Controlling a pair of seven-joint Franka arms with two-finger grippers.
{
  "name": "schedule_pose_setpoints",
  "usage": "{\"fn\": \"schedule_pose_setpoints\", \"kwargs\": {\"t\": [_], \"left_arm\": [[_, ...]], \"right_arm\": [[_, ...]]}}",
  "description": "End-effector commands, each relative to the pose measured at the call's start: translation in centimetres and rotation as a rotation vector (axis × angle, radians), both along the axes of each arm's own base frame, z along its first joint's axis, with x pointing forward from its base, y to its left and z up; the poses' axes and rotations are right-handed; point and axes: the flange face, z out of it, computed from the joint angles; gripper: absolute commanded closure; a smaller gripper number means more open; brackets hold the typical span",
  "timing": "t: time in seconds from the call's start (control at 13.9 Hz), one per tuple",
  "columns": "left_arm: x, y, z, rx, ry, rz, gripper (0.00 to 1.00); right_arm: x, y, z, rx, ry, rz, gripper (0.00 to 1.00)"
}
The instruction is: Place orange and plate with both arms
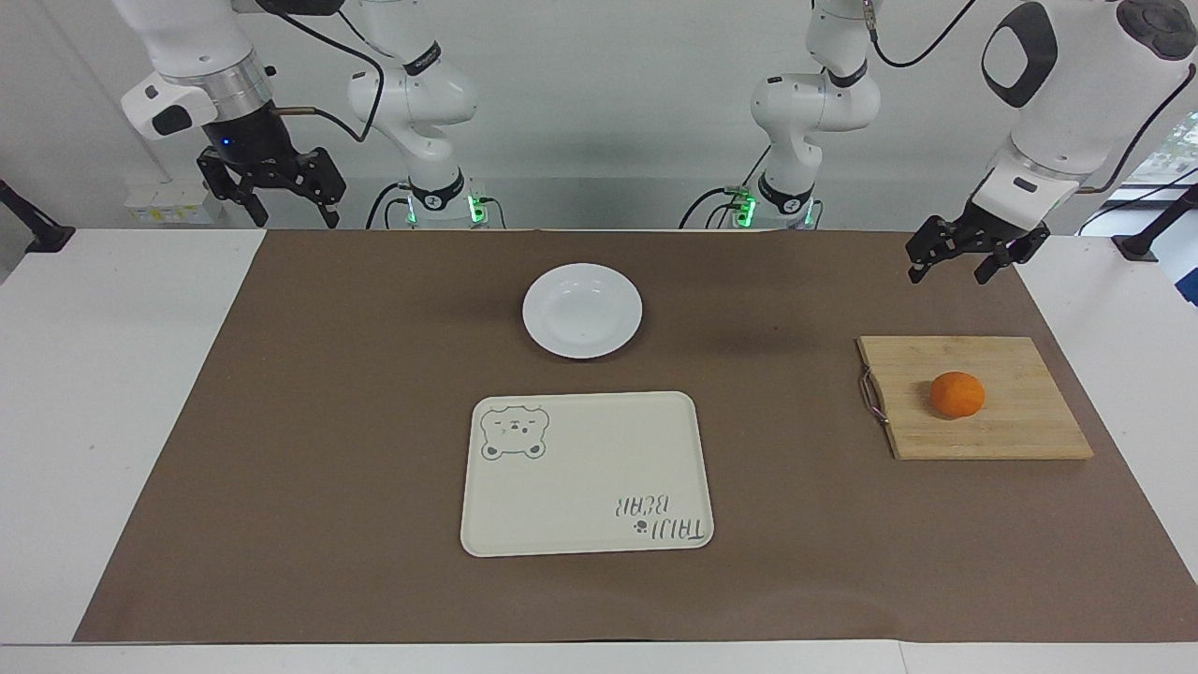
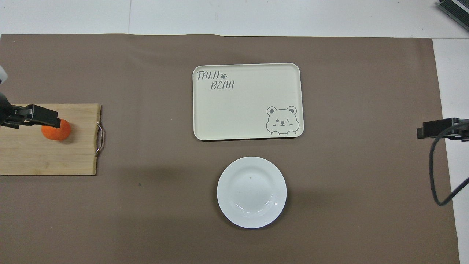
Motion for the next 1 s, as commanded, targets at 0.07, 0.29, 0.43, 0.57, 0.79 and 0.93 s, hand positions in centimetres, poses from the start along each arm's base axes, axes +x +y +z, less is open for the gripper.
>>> {"fn": "schedule_pose_setpoints", "kwargs": {"t": [0.07, 0.29, 0.43, 0.57, 0.79, 0.93], "left_arm": [[0.0, -0.2, 0.6, 0.009, -0.036, -0.022, 0.00], [0.1, -0.4, 0.5, 0.006, -0.039, -0.023, 0.00], [0.1, -0.5, 0.5, 0.004, -0.039, -0.026, 0.00], [0.0, -0.6, 0.5, 0.004, -0.039, -0.027, 0.00], [-0.1, 0.1, 0.5, 0.004, -0.039, -0.014, 0.00], [0.0, 0.8, 0.5, 0.004, -0.059, -0.005, 0.00]], "right_arm": [[0.1, 0.0, 0.2, -0.007, 0.003, -0.016, 0.00], [0.1, 0.0, 0.2, -0.007, 0.003, -0.016, 0.00], [0.1, 0.0, 0.2, -0.007, 0.003, -0.016, 0.00], [0.1, 0.0, 0.2, -0.007, 0.003, -0.016, 0.00], [0.1, 0.0, 0.2, -0.007, 0.003, -0.016, 0.00], [0.1, -0.1, 0.2, -0.007, 0.003, -0.017, 0.00]]}}
